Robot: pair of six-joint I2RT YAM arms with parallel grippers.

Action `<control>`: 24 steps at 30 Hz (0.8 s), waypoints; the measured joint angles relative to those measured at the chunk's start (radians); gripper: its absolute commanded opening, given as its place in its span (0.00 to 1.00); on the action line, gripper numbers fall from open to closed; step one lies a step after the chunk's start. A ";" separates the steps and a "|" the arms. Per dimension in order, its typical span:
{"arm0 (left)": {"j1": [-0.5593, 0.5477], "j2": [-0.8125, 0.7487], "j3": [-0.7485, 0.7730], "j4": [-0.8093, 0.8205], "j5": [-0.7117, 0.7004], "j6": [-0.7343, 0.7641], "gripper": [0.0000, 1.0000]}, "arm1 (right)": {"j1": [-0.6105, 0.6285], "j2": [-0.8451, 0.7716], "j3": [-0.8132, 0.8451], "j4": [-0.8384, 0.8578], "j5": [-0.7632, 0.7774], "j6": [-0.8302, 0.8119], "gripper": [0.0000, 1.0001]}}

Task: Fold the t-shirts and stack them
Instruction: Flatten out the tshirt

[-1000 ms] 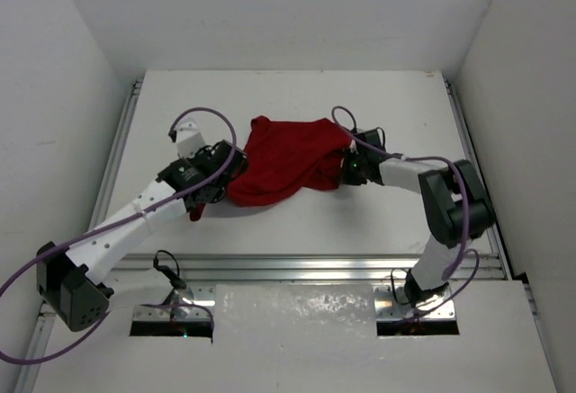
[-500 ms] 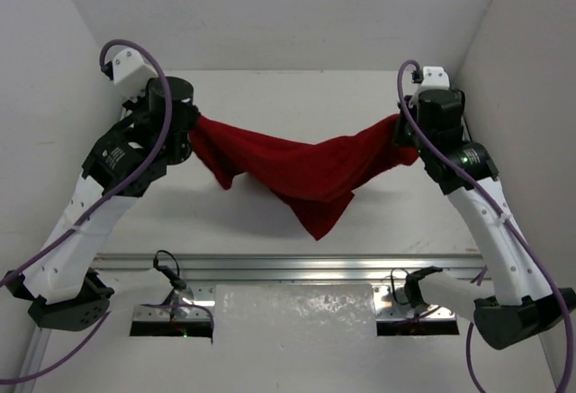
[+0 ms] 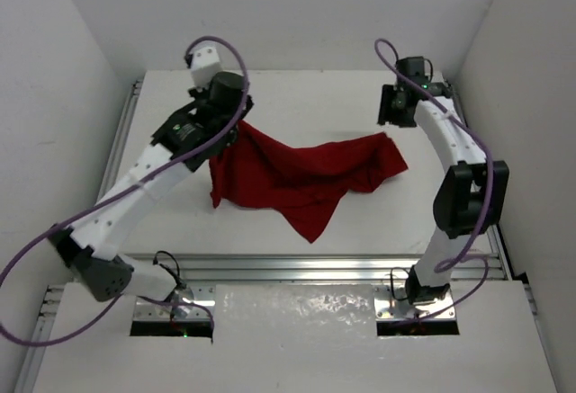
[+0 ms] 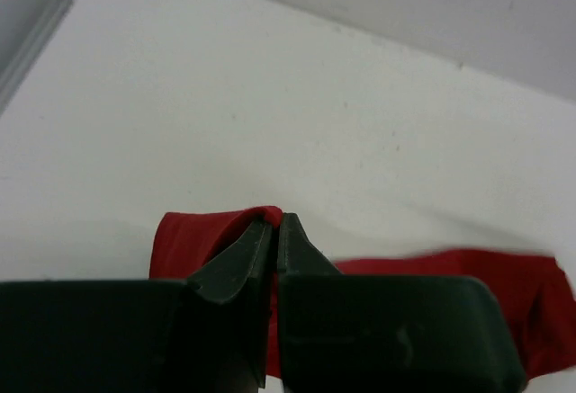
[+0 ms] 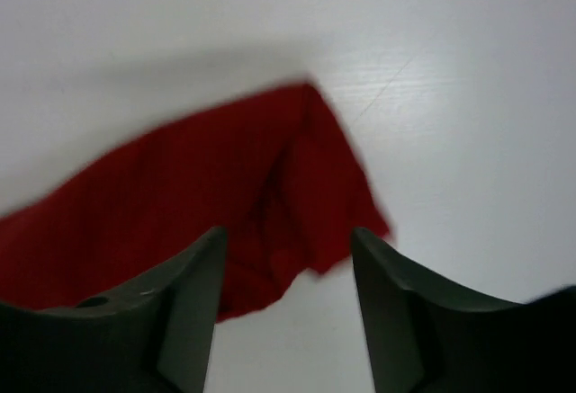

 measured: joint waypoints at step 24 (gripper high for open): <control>0.025 0.309 -0.038 -0.097 0.023 -0.235 0.00 | 0.374 -0.287 -0.935 0.652 -0.321 0.173 0.54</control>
